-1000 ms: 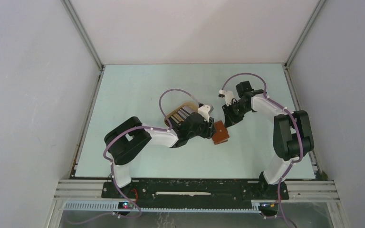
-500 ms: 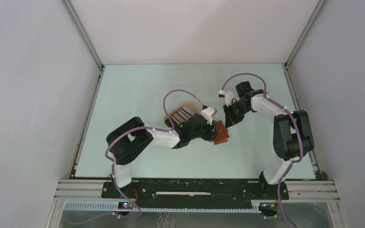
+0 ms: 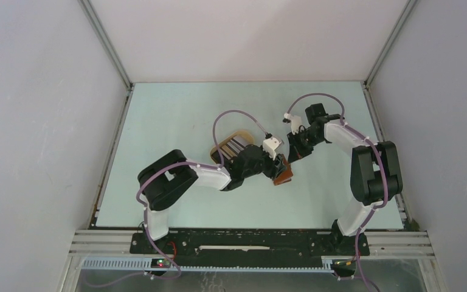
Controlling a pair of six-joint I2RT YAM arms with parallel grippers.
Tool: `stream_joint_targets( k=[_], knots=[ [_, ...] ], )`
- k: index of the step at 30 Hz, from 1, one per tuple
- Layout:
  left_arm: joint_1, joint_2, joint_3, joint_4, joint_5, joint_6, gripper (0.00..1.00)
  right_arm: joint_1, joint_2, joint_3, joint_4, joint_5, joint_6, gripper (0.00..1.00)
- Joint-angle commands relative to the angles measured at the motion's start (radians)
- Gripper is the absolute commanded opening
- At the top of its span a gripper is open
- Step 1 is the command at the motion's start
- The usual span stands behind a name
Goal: Put the credit cards into the card holder
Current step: Close the card holder at the center of the board.
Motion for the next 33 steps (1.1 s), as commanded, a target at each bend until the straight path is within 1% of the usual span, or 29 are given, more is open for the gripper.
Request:
stream_joint_targets(
  k=[1, 6, 9, 15, 20, 24, 28, 33],
  knots=[
    [-0.005, 0.041, -0.009, 0.109, 0.024, 0.074, 0.54, -0.013, 0.003, 0.052, -0.007, -0.075, 0.016, 0.00],
    [-0.005, 0.078, 0.010, 0.097, 0.022, 0.079, 0.54, -0.021, 0.008, 0.052, -0.007, -0.094, 0.032, 0.00],
    [-0.005, 0.097, 0.038, 0.048, 0.021, 0.067, 0.54, -0.020, 0.015, 0.053, -0.006, -0.101, 0.039, 0.00],
    [-0.005, 0.098, 0.058, -0.052, -0.047, 0.045, 0.53, -0.017, 0.022, 0.053, -0.001, -0.101, 0.046, 0.00],
    [-0.005, 0.114, 0.101, -0.137, -0.053, 0.038, 0.51, -0.013, 0.021, 0.053, 0.000, -0.135, 0.055, 0.00],
    [-0.005, 0.105, 0.100, -0.136, -0.046, 0.030, 0.51, 0.007, 0.047, 0.053, -0.003, -0.139, 0.053, 0.00],
    [-0.003, 0.088, 0.100, -0.129, -0.023, 0.018, 0.52, 0.038, 0.081, 0.053, 0.006, -0.100, 0.058, 0.00],
    [0.003, -0.003, 0.040, -0.084, -0.019, -0.016, 0.53, 0.045, 0.113, 0.063, 0.003, -0.072, 0.062, 0.00]
  ],
)
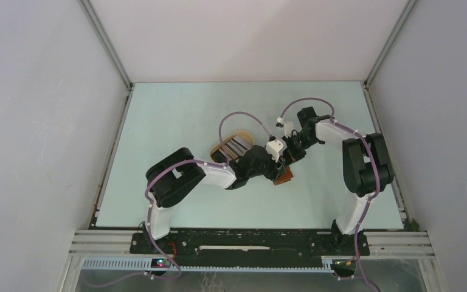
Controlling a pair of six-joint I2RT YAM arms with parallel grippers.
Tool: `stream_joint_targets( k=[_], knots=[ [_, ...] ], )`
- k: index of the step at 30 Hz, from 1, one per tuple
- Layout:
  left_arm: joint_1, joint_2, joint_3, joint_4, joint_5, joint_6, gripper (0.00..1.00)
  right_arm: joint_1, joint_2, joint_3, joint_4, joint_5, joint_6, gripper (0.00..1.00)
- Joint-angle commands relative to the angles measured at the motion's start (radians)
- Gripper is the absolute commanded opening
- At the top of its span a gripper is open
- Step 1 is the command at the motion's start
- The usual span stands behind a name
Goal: Put the credit cards into the card holder
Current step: Close the card holder at the center of the board.
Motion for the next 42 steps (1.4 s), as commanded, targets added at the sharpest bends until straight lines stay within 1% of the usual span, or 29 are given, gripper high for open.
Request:
stream_joint_targets(
  k=[1, 6, 9, 11, 12, 15, 18, 27, 34, 42],
  knots=[
    [0.006, -0.117, -0.048, 0.007, -0.001, -0.048, 0.54, 0.007, 0.016, 0.045, 0.001, 0.009, 0.025, 0.00],
    [0.021, -0.212, -0.145, 0.033, -0.034, -0.143, 0.55, 0.010, 0.007, 0.045, 0.002, 0.004, 0.025, 0.00],
    [0.039, -0.225, -0.210, 0.069, -0.053, -0.219, 0.56, 0.012, 0.001, 0.045, 0.003, 0.001, 0.023, 0.00],
    [0.046, -0.218, -0.237, 0.087, -0.099, -0.247, 0.54, 0.014, 0.000, 0.047, 0.004, 0.004, 0.023, 0.00],
    [0.046, -0.215, -0.236, 0.088, -0.111, -0.253, 0.52, 0.015, 0.000, 0.048, 0.004, 0.005, 0.023, 0.00],
    [0.046, -0.201, -0.215, 0.052, -0.141, -0.262, 0.43, 0.018, 0.001, 0.051, 0.006, 0.008, 0.025, 0.00],
    [0.045, -0.179, -0.205, 0.041, -0.158, -0.279, 0.39, 0.019, 0.001, 0.051, 0.005, 0.004, 0.023, 0.00],
    [0.045, -0.101, -0.155, 0.031, -0.112, -0.313, 0.39, 0.024, -0.022, 0.056, 0.006, -0.015, 0.019, 0.00],
    [0.043, -0.091, -0.144, 0.014, -0.117, -0.314, 0.41, 0.024, -0.028, 0.060, -0.001, -0.033, 0.015, 0.00],
    [0.040, -0.090, -0.139, 0.011, -0.106, -0.309, 0.41, 0.028, -0.020, 0.064, -0.002, -0.044, 0.015, 0.00]
  ],
)
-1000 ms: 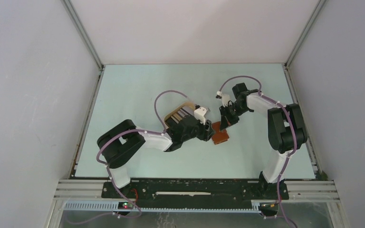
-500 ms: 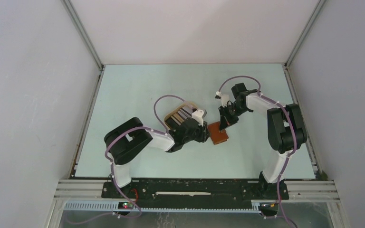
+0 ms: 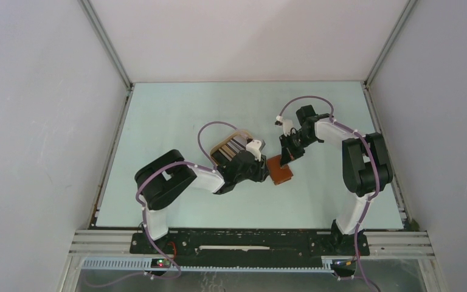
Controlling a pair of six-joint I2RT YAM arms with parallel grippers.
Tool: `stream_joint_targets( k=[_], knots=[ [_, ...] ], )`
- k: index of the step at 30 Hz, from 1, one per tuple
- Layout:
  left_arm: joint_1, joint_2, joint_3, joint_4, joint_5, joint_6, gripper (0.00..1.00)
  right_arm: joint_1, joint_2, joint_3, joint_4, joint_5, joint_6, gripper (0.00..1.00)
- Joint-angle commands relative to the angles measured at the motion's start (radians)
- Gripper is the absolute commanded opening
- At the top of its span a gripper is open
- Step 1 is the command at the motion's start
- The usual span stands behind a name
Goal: Put the credit cards into the card holder
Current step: Close the card holder at the center of the board.
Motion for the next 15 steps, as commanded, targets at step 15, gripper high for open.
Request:
stream_joint_targets(
  k=[15],
  knots=[
    [-0.007, 0.007, 0.049, 0.012, 0.023, 0.001, 0.41, 0.021, -0.022, 0.044, 0.000, -0.032, 0.010, 0.00]
  ],
)
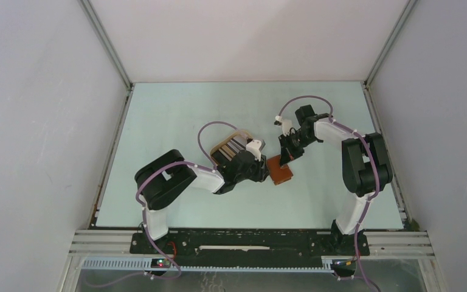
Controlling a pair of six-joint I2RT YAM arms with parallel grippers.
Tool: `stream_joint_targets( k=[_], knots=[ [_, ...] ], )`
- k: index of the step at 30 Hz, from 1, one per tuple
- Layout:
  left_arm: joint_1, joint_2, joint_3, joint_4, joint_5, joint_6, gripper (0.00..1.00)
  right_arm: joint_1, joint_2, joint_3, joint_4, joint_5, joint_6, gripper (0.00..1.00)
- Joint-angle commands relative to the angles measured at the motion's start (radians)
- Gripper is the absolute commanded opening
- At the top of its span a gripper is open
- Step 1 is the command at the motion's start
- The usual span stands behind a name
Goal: Put the credit cards into the card holder
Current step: Close the card holder at the center of the board.
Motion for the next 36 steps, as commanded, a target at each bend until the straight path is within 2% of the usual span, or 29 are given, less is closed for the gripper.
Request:
stream_joint_targets(
  k=[1, 36],
  knots=[
    [-0.007, 0.005, 0.048, 0.014, 0.014, 0.000, 0.41, 0.014, -0.017, 0.040, 0.000, -0.031, 0.010, 0.00],
    [-0.007, -0.012, 0.021, 0.052, 0.018, 0.006, 0.42, 0.033, 0.054, 0.012, -0.022, 0.097, -0.010, 0.00]
  ],
)
